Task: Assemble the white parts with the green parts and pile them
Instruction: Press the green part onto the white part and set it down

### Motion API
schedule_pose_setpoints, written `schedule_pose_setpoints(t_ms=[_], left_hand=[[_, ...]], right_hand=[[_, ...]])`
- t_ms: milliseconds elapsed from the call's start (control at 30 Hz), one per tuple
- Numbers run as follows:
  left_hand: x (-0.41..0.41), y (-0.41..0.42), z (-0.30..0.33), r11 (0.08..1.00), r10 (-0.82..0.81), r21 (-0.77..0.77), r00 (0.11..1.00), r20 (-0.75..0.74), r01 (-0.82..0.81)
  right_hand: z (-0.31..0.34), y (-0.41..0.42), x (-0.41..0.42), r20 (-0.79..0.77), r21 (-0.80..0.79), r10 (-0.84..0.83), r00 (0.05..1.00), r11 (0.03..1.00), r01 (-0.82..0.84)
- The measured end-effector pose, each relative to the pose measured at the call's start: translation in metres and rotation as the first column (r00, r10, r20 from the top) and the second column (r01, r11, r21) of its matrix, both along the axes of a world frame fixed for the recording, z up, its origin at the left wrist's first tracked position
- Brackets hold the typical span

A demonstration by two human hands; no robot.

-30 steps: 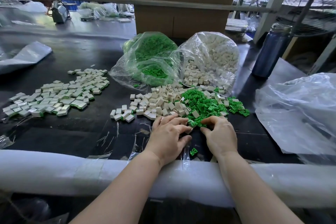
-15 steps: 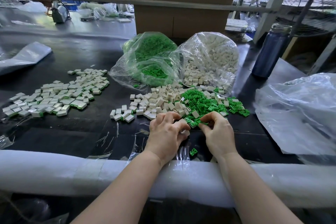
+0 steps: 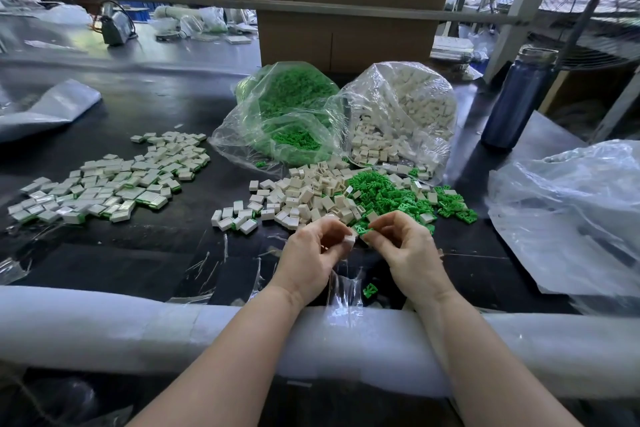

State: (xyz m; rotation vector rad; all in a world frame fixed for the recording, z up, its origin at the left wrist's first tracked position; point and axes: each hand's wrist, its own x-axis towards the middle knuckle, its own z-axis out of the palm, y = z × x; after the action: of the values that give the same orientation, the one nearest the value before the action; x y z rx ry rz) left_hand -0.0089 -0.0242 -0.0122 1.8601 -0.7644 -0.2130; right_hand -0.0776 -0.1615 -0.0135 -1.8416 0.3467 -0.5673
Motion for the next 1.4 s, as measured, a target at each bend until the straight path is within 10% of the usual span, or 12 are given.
schedule_pose_setpoints(t_ms=[1400], left_hand=[[0.0026, -0.0046, -0.0012, 0.987, -0.088, -0.154, 0.964, -0.252, 0.050]], right_hand=[[0.0040, 0.0039, -0.0023, -0.029, 0.023, 0.090, 0.996, 0.996, -0.089]])
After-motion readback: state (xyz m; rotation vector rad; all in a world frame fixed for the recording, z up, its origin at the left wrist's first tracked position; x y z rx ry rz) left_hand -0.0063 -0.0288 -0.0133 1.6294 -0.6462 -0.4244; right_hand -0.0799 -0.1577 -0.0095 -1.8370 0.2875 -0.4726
